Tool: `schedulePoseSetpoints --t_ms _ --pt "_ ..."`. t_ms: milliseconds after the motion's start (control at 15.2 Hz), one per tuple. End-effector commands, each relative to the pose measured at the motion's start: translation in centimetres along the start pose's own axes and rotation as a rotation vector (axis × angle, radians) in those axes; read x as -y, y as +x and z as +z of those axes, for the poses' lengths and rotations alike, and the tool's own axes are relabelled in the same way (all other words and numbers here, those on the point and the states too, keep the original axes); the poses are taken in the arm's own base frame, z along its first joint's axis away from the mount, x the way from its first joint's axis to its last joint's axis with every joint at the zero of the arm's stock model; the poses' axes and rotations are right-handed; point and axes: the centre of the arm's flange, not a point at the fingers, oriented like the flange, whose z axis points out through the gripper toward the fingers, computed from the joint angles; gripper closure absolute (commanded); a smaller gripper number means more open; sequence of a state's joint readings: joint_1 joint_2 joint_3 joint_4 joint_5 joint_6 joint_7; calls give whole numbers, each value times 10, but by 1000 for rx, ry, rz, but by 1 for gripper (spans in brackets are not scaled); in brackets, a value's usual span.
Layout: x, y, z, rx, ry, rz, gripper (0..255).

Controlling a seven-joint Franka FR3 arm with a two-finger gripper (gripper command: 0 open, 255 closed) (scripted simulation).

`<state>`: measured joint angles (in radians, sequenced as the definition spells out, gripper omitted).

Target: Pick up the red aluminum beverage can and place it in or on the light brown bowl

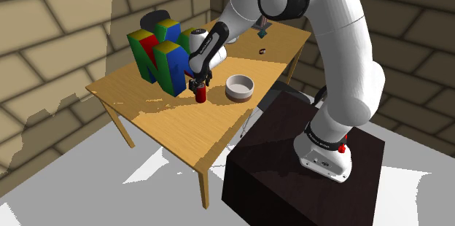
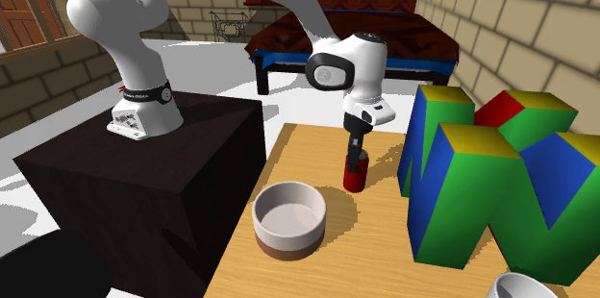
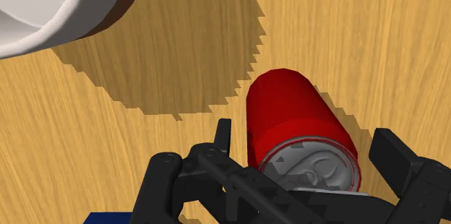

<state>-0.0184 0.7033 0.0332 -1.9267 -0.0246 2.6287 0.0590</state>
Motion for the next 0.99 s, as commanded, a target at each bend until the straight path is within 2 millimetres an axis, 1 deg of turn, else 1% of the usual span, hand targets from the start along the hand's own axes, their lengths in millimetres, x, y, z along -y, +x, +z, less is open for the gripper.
schedulePoseSetpoints --t_ms 0,66,660,924 --pt "0 0 0 0 0 0 0" --pt "0 0 0 0 0 0 255" --pt "0 0 0 0 0 0 255" --pt "0 0 -21 0 0 0 255"
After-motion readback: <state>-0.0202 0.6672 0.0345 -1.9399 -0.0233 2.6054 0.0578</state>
